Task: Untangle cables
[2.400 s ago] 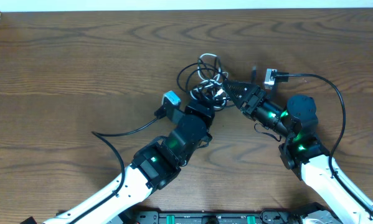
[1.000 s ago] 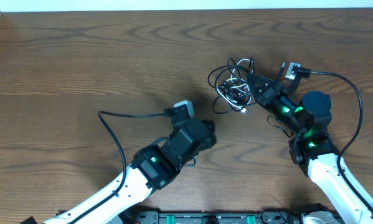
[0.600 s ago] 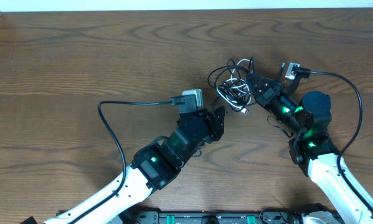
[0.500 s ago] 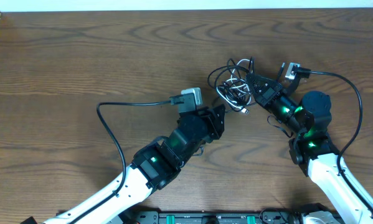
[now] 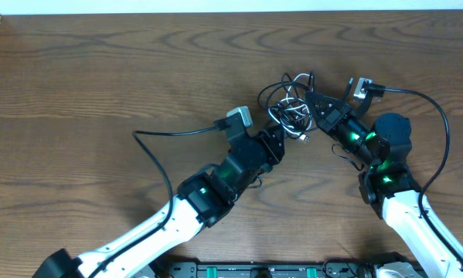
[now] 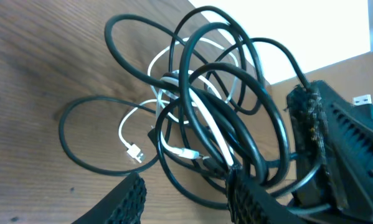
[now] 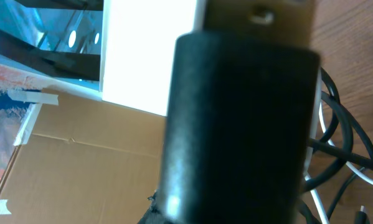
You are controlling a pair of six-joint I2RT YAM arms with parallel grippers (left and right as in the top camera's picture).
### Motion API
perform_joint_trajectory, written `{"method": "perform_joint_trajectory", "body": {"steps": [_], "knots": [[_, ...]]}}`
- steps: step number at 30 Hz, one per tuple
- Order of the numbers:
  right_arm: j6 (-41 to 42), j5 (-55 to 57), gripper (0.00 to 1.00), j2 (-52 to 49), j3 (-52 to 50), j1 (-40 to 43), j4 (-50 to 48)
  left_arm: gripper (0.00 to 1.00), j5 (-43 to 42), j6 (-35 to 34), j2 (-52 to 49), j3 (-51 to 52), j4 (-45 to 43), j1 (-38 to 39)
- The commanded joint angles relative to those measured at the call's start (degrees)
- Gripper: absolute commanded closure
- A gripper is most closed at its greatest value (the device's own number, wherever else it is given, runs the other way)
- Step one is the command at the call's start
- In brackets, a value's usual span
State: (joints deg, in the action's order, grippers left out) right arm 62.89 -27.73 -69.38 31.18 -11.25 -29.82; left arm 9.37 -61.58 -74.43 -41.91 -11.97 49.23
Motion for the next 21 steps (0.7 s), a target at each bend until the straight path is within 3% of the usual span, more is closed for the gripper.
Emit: {"method": "perform_joint_trajectory", "body": {"steps": [1,21], "knots": [[-0.09,-0.94,0.99,-0.07,0.70,0.28,-0.44,0.57,0.74,-1.31,-1.60,-0.52,-1.77,0.07],[0.04,-0.96,0.99,-0.07,0.70,0.28,-0.39,0.60,-0.98,0.85,-2.10,-0.52,-4.87,0.07]]}}
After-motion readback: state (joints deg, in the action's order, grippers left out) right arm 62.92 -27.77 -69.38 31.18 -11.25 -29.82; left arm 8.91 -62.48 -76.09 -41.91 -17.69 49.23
